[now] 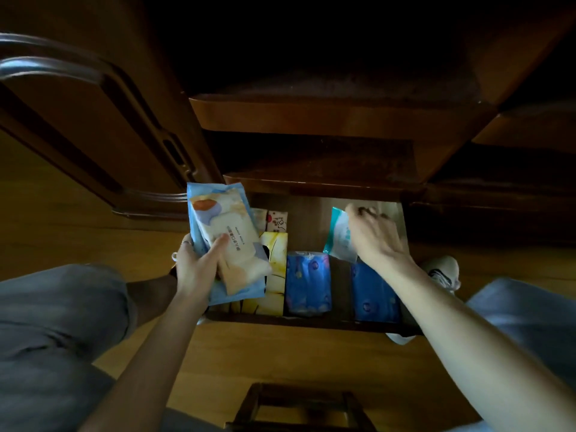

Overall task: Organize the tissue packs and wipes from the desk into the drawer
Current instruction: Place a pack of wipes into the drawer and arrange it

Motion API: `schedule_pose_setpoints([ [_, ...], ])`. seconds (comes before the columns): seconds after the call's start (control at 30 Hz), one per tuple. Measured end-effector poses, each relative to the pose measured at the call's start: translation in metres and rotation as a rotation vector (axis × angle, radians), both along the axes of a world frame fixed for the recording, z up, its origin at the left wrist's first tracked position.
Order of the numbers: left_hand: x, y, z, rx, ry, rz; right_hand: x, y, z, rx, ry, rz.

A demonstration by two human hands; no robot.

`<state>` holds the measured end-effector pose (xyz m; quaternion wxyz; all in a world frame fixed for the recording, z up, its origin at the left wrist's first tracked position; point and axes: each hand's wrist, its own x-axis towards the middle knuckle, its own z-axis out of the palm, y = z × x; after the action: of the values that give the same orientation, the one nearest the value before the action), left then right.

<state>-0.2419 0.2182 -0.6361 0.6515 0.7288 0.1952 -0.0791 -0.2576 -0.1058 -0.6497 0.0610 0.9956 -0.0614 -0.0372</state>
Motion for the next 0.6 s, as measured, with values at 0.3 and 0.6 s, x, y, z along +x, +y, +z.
schedule_pose_setpoints([
  [0.3,-0.025,-0.062,0.017,-0.284,0.078,-0.341,-0.021,0.052,0.056,1.307,-0.146,-0.095],
  [0.6,-0.039,-0.072,0.016,-0.33,0.034,-0.366,-0.05,0.098,0.043,1.663,0.03,-0.671],
])
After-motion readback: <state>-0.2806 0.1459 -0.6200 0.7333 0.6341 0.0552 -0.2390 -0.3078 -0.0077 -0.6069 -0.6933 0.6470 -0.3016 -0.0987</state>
